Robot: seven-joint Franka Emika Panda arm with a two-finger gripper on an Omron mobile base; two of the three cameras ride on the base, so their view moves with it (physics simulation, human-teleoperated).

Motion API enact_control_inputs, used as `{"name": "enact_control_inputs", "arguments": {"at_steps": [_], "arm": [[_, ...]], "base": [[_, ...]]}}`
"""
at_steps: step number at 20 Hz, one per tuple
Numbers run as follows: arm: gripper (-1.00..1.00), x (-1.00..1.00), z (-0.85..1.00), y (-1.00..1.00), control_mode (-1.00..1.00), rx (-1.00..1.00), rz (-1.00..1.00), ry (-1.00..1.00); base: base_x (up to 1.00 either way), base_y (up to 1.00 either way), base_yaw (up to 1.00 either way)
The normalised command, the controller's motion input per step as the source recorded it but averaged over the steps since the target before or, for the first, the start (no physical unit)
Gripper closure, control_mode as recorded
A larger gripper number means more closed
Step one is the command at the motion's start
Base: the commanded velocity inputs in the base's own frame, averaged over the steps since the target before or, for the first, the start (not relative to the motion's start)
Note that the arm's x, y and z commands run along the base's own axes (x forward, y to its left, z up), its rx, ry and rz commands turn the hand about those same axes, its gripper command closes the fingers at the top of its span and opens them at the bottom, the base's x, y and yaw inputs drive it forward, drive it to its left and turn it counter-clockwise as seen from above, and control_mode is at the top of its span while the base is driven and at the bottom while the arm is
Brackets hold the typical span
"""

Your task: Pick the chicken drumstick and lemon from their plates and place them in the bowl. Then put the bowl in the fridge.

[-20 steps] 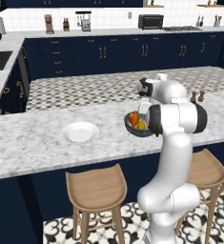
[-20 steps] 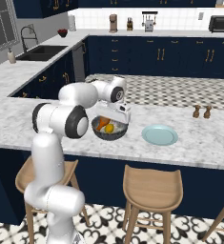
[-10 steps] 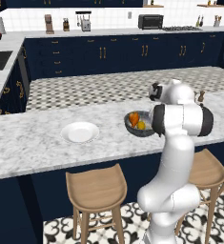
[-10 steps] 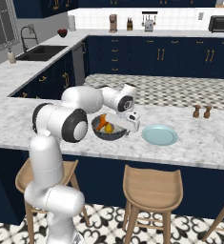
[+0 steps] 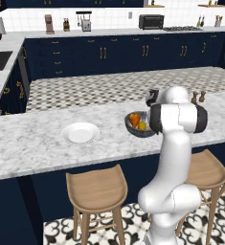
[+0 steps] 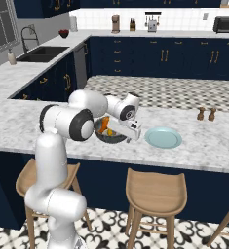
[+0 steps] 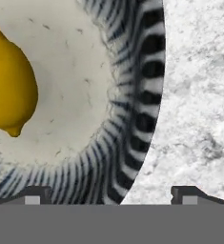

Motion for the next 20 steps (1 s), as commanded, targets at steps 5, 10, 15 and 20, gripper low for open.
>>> {"name": "enact_control_inputs", "arguments": {"at_steps": [5, 10, 15, 20], "arm": [[-1.0, 0.26, -0.03, 0.06, -1.0, 0.0, -0.02, -0.08], [-1.0, 0.15, -0.16, 0.12, -1.0, 0.0, -0.05, -0.07], [1.0, -0.08, -0.23, 0.04, -1.0, 0.0, -0.06, -0.03], [1.0, -0.34, -0.05, 0.0, -1.0, 0.0, 0.0, 0.0]], "base": [[0.0, 0.0, 0.0], [0.0, 0.0, 0.0], [0.0, 0.0, 0.0], [0.0, 0.0, 0.0]]}}
